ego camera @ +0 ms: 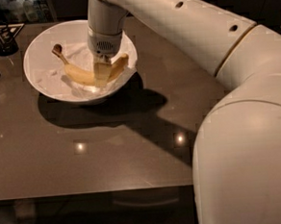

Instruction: Pick banana from white bowl

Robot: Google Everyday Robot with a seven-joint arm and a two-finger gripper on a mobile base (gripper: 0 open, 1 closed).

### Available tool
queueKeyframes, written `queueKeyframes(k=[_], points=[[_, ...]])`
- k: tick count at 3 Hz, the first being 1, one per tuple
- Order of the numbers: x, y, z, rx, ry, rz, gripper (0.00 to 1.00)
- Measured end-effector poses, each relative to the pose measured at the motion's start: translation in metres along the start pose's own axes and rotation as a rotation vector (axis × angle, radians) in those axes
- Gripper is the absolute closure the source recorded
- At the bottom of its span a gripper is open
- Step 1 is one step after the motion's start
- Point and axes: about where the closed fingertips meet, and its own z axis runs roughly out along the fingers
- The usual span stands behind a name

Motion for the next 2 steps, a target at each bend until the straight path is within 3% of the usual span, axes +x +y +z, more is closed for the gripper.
queueKeyframes(k=[1,2], points=[[-0.004,0.007,-0.021,0.010,-0.040,-0.030,1.00],[-0.007,0.029,-0.050,0.027,-0.099,-0.058,1.00]])
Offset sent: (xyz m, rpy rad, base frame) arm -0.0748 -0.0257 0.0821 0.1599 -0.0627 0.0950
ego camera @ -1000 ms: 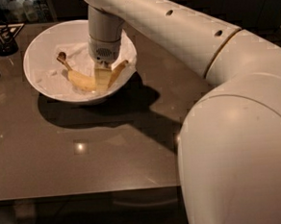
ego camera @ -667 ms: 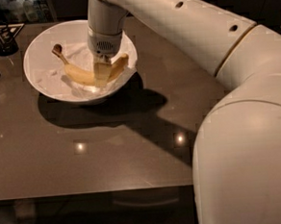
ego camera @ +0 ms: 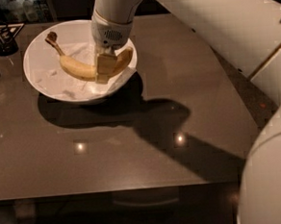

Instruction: Pick banana from white bowl

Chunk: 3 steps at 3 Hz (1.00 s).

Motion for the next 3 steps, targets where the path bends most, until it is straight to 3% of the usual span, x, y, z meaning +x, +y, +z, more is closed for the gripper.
queueKeyframes(k=[2,3], points=[[-0.003,0.059,-0.051,0.037,-0.082,-0.016,1.00],[0.002,0.091,-0.064,0.044,-0.095,0.021,1.00]])
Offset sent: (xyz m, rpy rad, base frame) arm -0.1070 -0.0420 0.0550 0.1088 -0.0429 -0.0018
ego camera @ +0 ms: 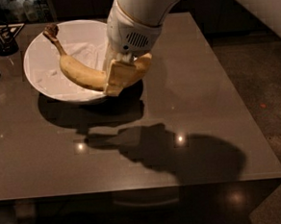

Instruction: Pick banana from white bowl

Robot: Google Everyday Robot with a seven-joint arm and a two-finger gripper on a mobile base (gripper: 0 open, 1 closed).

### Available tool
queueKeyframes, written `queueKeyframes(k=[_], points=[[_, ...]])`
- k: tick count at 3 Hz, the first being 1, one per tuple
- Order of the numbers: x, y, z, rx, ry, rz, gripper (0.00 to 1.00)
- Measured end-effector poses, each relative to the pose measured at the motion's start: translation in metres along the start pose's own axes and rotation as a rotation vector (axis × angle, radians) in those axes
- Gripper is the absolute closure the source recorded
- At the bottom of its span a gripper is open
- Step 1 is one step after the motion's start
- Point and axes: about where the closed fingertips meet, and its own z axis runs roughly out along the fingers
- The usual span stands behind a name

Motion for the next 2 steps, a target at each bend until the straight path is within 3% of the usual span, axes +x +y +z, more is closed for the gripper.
queueKeyframes(k=[2], points=[[0.014,0.053,-0.015,0.032,0.010,0.112,1.00]])
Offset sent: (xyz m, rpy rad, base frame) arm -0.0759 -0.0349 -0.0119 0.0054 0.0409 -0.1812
